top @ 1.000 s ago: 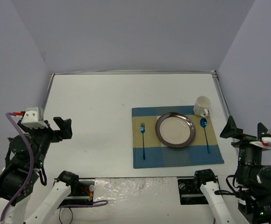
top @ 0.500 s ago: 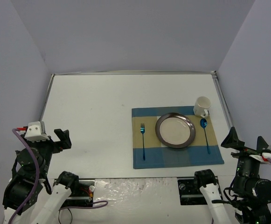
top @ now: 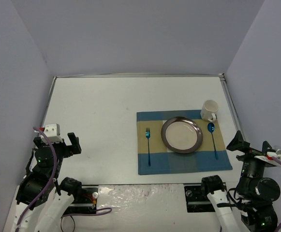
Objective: Set the dinner table for one person
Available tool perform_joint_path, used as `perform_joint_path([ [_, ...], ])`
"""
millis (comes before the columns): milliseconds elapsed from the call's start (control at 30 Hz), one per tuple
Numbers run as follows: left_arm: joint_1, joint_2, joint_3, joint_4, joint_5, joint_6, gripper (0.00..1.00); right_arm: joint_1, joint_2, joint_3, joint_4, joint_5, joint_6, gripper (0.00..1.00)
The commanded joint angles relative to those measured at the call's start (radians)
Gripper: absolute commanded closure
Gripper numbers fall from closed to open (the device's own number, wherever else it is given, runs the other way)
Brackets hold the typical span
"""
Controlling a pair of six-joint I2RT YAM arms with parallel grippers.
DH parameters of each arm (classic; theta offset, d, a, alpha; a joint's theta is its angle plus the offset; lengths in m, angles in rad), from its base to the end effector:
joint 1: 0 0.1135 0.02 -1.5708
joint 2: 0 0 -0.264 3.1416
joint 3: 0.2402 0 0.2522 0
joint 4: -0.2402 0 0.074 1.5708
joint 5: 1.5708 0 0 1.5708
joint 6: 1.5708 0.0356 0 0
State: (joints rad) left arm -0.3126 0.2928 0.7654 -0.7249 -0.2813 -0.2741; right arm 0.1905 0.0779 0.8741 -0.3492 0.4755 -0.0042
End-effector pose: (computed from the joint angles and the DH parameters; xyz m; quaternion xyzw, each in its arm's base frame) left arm 0.0628 -0.0099 0.3276 -0.0708 0.7842 -0.0693 0.6126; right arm -0.0160 -0.0197 0.3968 0.1480 0.5347 -0.0484 0.8305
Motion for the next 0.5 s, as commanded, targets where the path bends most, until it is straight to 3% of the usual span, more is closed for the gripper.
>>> perform_joint_path([
  [0, 0.008, 0.038, 0.018, 0.089, 0.004, -0.004, 0.03, 0.006, 0.010, -0.013, 0.080, 0.012, 0.004, 0.00],
  [467, 0.033, 0.060, 0.014, 0.096, 0.028, -0.004, 0.03, 0.006, 0.017, -0.021, 0.082, -0.017, 0.004, 0.00],
])
